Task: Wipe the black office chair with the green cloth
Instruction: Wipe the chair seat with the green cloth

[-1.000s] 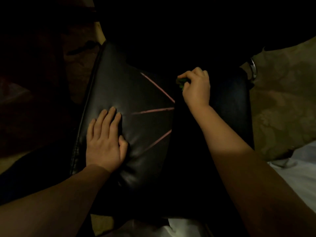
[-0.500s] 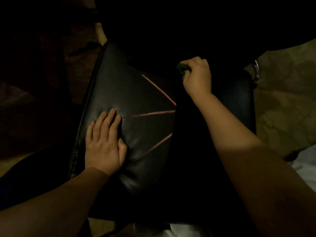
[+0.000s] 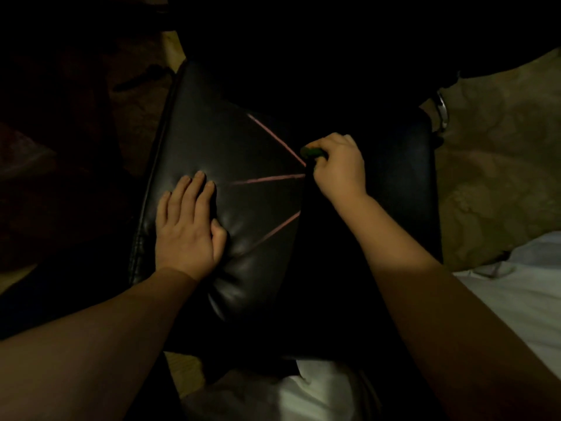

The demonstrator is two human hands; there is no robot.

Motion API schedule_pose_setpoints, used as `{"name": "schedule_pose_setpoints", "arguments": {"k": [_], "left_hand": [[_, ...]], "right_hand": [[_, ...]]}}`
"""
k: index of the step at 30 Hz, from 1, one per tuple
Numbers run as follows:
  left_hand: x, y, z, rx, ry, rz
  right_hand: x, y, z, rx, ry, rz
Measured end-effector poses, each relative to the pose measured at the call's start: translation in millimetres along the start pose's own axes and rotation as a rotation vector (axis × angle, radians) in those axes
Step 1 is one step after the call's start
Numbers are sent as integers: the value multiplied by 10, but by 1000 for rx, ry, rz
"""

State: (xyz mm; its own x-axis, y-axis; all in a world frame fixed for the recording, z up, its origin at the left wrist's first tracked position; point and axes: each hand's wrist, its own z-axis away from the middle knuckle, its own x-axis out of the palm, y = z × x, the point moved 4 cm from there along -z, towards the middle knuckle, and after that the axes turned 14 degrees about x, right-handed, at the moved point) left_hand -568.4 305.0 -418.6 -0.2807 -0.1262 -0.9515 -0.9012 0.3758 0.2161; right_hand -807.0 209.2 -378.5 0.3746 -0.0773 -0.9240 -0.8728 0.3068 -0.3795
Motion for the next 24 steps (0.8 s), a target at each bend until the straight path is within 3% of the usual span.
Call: {"name": "schedule_pose_setpoints", "arguments": {"k": [24], "left_hand": [[-80, 31, 31, -3, 22, 67]], "right_hand": [[-12, 31, 2335, -55, -178, -127]]}}
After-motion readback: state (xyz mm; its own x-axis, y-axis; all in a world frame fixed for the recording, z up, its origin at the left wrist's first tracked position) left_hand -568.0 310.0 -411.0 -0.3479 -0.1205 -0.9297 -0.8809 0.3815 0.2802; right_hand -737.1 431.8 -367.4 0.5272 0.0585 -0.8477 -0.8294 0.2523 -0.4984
